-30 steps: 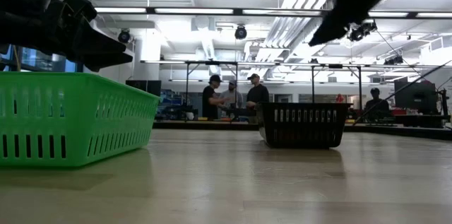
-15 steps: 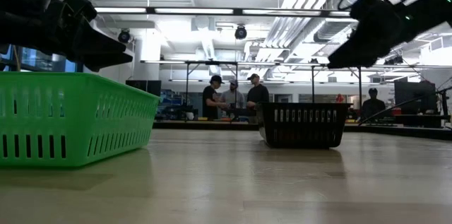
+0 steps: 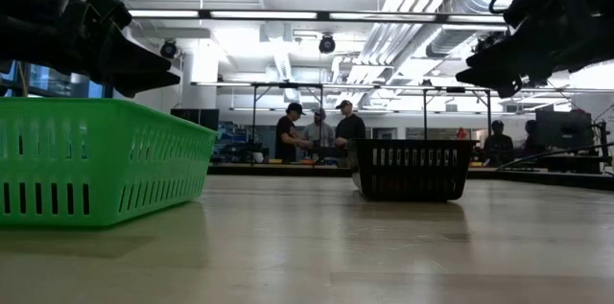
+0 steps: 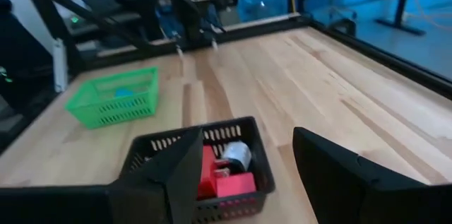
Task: Pick & Place Office items
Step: Return to Home Position
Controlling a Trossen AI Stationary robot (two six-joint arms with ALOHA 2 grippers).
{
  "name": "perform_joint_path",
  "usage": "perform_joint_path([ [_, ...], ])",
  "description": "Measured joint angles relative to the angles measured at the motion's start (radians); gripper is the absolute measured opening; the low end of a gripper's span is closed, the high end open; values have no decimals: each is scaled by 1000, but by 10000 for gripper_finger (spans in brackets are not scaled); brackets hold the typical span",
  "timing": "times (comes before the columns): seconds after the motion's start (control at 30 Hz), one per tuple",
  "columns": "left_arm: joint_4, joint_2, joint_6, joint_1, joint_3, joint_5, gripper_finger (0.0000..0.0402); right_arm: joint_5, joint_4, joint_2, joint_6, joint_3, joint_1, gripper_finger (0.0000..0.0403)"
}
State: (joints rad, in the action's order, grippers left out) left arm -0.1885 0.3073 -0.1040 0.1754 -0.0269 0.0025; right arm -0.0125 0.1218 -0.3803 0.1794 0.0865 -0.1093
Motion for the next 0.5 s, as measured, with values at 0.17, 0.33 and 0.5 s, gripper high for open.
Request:
perform_joint_path([
  [0.17, 0, 0, 0, 0, 0, 0, 252, 20, 82, 25, 4, -55, 0, 207],
  [0.33, 0, 0, 0, 0, 0, 0, 252, 21, 85, 37, 7, -75, 0, 207],
  [0.5, 0, 0, 0, 0, 0, 0, 252, 35, 85, 51, 6, -77, 0, 207],
])
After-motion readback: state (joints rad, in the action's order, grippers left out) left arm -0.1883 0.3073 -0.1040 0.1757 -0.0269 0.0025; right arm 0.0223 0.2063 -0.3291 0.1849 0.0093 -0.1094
